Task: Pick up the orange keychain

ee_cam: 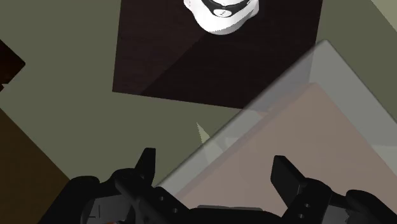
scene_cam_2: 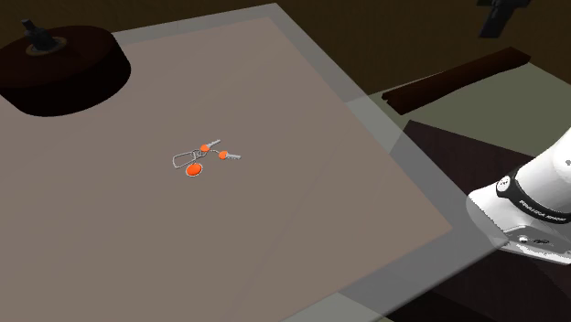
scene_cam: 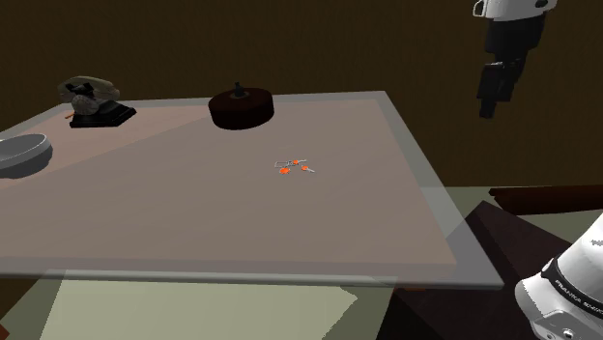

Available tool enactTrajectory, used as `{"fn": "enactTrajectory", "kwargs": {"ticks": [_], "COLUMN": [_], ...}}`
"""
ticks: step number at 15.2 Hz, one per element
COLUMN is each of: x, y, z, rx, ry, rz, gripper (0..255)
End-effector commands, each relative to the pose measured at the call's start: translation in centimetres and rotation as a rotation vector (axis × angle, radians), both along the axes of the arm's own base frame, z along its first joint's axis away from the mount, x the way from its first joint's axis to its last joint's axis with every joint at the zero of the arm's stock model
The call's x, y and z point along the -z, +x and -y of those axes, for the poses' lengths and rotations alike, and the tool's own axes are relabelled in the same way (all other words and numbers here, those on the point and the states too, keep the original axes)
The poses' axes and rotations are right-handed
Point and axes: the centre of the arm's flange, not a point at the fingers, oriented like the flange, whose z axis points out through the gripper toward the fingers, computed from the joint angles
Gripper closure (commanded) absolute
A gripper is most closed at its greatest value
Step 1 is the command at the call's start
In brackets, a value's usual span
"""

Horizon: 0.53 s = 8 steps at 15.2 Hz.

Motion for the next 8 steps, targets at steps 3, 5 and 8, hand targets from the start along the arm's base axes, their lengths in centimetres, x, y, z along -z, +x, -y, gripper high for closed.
{"fn": "enactTrajectory", "kwargs": {"ticks": [3,5,8], "x": [1.3,2.5,4.4], "y": [1.7,3.3,5.8], "z": [-1.3,-2.7,-4.7], "rx": [-0.002,-0.004,-0.007], "ry": [0.006,0.011,0.020], "rz": [0.010,0.020,0.034], "gripper": [0,0,0]}}
